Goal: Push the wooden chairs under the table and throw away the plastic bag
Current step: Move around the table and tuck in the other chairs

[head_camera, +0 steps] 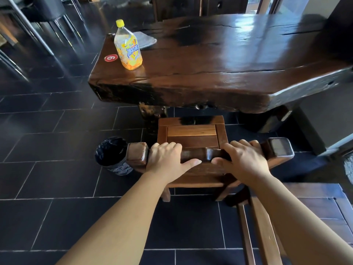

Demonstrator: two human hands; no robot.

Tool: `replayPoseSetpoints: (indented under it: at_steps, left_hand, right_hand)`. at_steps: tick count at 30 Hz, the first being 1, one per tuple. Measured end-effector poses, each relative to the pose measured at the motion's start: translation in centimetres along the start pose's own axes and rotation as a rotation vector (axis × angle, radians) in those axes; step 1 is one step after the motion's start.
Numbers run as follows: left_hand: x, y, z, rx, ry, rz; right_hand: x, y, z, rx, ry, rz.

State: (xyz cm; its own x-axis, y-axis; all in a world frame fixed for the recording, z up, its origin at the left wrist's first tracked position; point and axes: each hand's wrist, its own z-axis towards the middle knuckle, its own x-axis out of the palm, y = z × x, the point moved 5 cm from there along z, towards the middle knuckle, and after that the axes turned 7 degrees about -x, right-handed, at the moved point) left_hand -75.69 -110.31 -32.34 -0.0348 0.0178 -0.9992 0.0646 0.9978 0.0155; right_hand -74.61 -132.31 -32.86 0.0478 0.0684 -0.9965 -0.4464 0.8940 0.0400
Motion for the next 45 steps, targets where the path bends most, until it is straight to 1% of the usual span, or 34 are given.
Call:
replayPoseSetpoints:
  at_steps: [3,8,15,17,20,22,24,26,29,32,34,36,38,40,45]
  left_hand:
    - [0.1,-0.2,1.3,-0.008,-0.002,-0.017]
    - [-0.1,0.3,3.4,-0.009,-0.001,-0.005]
    - [-0.1,-0.5,5.2,-0.048,-0.001,-0.02]
    - [-0.2,-0.5,5.0,-0.051,0.0,-0.034]
    - [-0.5,-0.3,5.0,-0.048,0.044,-0.074]
    - [-0.8,-0.1,4.9,-0.028,0.111,-0.101]
    - [-1.3,0.0,4.3,-0.014,0.177,-0.163]
    - [-2.0,0.0,3.1,-0.007,0.237,-0.191]
    - [-3.3,-0.5,0.6,0.008,0.372,-0.156]
    - [-5.5,-1.0,-2.3,0.002,0.461,-0.186]
    - [-7.5,-1.6,-4.7,-0.005,0.445,-0.256]
    - [-9.7,-2.3,-7.3,-0.012,0.402,-0.354]
    - [-11.3,-3.3,-10.2,0.0,0.383,-0.384]
    - [-12.3,-4.4,-13.1,0.022,0.378,-0.379]
    - [-13.9,-7.7,-18.6,0.059,0.38,-0.35]
  right_hand:
    - [-0.1,-1.0,1.2,0.015,0.031,0.001]
    - [-0.2,-1.3,3.0,0.026,0.029,0.008]
    - [0.0,-3.2,5.0,0.044,0.148,0.06]
    - [0.0,-3.4,5.1,0.065,0.179,0.116]
    - [-0.4,-2.9,5.0,0.125,0.204,0.173]
    - [-0.7,-1.7,4.4,0.16,0.216,0.175]
    - [-1.1,-0.2,3.2,0.174,0.262,0.208]
    - [-1.8,1.0,1.7,0.181,0.302,0.251]
    - [-3.7,2.2,-0.7,0.2,0.317,0.345]
    - [-6.1,3.3,-3.7,0.22,0.369,0.343]
    - [-7.7,3.9,-6.0,0.224,0.413,0.324]
    - [-9.6,4.6,-8.5,0.172,0.466,0.247]
    - [-11.2,5.3,-11.2,0.126,0.489,0.192]
    - [-12.5,5.9,-13.8,0.103,0.477,0.182]
    - [-15.1,5.5,-19.7,0.163,0.394,0.248]
